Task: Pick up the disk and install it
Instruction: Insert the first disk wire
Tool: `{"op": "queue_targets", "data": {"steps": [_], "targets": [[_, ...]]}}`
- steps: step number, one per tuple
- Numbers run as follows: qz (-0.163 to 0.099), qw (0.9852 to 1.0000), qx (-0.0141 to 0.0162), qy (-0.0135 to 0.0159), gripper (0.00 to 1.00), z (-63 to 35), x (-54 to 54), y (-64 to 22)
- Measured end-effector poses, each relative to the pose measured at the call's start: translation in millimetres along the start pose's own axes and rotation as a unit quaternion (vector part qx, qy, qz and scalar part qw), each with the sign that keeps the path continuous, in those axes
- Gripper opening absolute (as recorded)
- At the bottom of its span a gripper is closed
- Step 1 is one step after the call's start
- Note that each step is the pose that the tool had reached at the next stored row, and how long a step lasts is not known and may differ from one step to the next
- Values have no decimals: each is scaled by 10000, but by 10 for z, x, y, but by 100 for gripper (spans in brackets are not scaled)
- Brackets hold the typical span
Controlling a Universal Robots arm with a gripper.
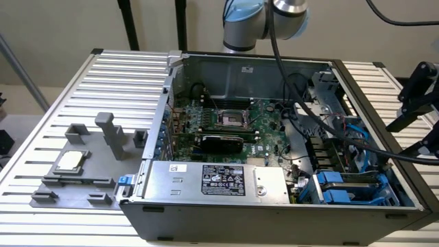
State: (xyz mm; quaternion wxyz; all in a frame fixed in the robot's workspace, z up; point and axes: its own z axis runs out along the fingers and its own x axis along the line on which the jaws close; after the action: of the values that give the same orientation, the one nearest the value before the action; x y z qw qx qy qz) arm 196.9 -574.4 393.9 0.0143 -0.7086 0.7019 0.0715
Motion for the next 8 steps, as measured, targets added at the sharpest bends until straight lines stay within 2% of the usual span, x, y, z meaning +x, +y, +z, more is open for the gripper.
{"op": "queue_targets", "data": {"steps": [4, 8], "targets": [[4, 10000, -41, -17, 51, 21, 165, -17], [5, 10000, -59, -27, 51, 63, 311, -25]]}}
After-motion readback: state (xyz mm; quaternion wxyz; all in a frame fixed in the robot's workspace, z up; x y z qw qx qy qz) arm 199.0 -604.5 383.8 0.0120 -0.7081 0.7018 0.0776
